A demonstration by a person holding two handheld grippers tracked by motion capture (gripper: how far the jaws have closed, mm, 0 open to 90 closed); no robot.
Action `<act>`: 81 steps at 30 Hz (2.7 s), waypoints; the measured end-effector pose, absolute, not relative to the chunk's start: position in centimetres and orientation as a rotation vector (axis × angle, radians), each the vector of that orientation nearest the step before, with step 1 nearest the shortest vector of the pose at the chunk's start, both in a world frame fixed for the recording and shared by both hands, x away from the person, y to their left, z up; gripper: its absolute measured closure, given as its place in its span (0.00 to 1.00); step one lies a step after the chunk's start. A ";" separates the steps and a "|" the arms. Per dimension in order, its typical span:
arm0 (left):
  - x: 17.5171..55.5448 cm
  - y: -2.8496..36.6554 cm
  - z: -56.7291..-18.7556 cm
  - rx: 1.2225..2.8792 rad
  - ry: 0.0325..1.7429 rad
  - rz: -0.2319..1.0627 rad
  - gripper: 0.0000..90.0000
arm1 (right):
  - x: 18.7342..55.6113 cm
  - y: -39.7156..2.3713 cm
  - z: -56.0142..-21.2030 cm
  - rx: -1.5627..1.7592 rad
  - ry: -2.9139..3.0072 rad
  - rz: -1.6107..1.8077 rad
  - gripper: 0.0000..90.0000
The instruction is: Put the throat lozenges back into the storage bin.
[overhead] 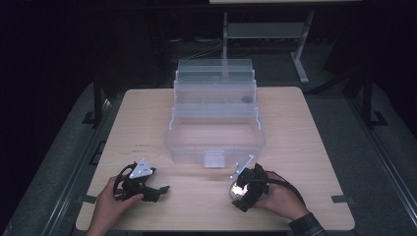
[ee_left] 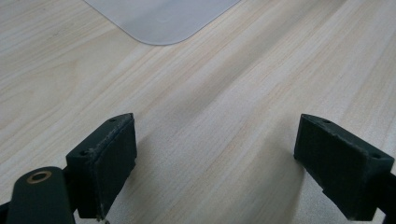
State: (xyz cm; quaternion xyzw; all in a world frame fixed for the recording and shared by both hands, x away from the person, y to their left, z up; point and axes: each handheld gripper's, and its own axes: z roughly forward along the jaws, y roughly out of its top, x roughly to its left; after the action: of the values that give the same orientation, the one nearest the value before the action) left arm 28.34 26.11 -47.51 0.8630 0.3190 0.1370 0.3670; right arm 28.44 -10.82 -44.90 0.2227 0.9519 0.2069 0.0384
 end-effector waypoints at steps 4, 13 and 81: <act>28.3 26.1 -47.5 2.217 0.820 0.352 0.13 | 28.5 -10.8 -45.0 0.685 2.920 0.630 0.02; 28.3 26.1 -47.5 2.217 0.820 0.352 0.13 | 28.5 -10.9 -45.0 0.679 2.927 0.638 0.07; 28.3 26.1 -47.5 2.213 0.823 0.352 0.14 | 28.8 -12.4 -42.8 0.718 2.925 0.667 0.22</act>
State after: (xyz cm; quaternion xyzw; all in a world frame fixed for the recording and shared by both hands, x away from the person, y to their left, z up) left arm 28.33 26.08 -47.52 0.8619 0.3205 0.1370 0.3684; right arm 28.83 -12.40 -42.80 0.2326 0.9478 0.2161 0.0283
